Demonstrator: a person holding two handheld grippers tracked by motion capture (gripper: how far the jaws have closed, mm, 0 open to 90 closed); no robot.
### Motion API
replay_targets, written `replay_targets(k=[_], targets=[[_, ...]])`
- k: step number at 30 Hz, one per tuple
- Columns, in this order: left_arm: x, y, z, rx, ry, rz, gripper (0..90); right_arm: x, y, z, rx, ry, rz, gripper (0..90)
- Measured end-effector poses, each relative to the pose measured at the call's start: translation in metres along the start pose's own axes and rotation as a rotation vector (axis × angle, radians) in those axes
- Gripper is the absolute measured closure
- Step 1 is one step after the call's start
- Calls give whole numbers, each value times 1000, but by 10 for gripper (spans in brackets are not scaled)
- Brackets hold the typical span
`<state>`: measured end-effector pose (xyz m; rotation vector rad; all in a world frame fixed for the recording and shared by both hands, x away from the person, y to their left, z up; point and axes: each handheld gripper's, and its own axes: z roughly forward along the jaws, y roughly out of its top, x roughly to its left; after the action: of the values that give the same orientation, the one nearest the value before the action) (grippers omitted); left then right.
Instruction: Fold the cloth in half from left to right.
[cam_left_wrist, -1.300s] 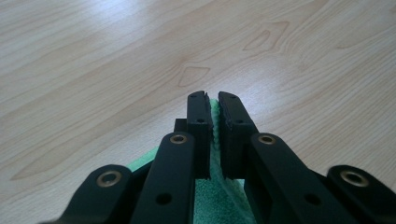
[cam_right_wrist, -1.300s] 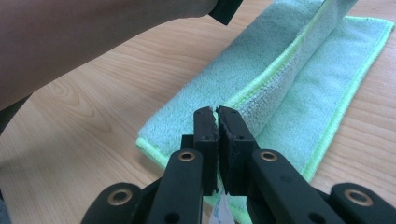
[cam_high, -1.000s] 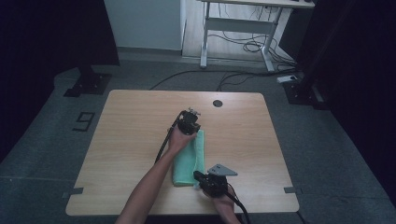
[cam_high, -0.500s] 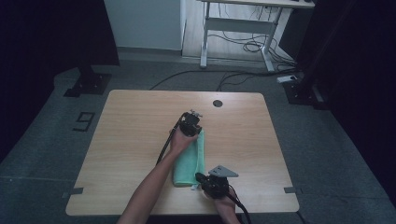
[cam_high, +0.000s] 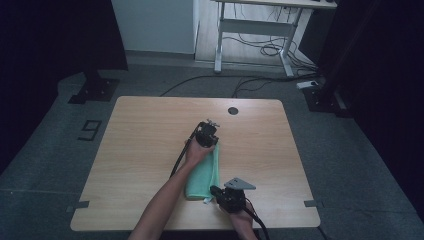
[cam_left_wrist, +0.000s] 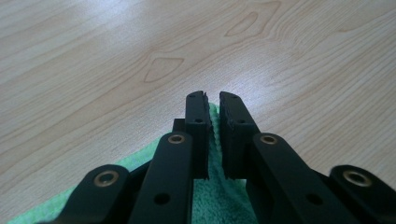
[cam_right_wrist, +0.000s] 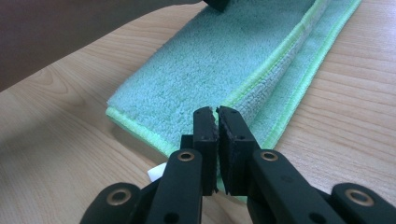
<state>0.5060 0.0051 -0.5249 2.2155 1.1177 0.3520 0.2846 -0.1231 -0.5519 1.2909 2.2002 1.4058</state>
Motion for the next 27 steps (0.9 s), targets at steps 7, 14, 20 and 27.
replay_targets(k=[7, 14, 20, 27], targets=[[1, 0, 3, 0, 1, -9, 821, -1, 0, -1, 4, 2, 0, 850], [1, -2, 3, -14, -18, -20, 767, -3, 0, -1, 9, 1, 5, 829], [4, -3, -9, -57, -29, -32, 684, -4, -1, -4, 12, 3, 15, 786], [11, -8, -26, -88, -33, -31, 639, -7, -3, -6, 20, 11, 33, 783]])
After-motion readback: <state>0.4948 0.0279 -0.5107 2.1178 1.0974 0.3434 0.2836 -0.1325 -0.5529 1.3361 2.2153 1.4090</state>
